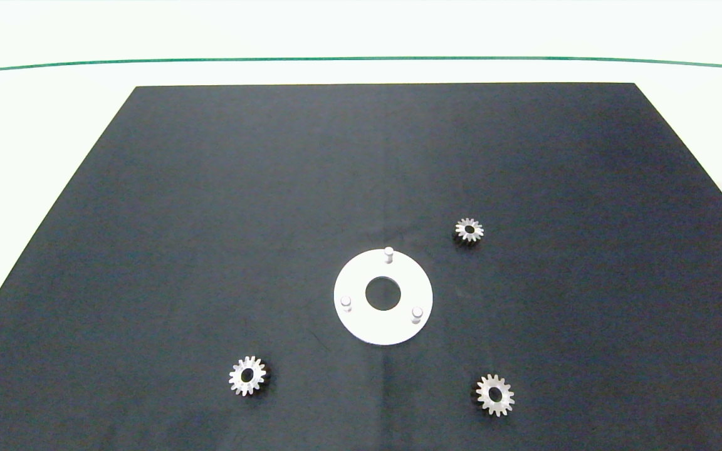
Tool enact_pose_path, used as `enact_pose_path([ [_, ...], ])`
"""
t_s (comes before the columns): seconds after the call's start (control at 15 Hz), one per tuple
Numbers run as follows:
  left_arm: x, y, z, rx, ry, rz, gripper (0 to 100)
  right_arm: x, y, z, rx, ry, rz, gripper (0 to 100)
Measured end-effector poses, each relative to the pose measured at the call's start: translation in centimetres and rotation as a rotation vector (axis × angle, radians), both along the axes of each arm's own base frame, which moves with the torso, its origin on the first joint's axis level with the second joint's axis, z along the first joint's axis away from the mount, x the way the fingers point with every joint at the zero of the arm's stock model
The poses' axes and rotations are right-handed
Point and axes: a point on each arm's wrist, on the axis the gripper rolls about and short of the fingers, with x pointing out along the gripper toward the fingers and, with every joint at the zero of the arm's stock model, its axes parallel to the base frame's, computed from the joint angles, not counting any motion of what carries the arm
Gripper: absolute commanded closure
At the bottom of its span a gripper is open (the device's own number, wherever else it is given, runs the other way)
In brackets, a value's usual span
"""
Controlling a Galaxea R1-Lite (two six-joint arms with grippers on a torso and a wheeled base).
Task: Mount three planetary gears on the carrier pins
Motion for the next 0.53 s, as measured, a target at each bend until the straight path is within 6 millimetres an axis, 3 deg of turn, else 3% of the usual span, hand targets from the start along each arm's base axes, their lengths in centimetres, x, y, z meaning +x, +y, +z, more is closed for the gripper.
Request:
enact_pose_path([
  [0.33, -0.3, 0.0, 0.9, 0.011, -0.005, 0.001, 0, -0.3, 0.0, 0.3, -0.008, 0.030, 0.010, 0],
  [0.53, -1.4, 0.1, 3.9, 0.013, 0.019, -0.019, 0, -1.6, 0.1, 3.3, -0.009, 0.037, 0.066, 0],
])
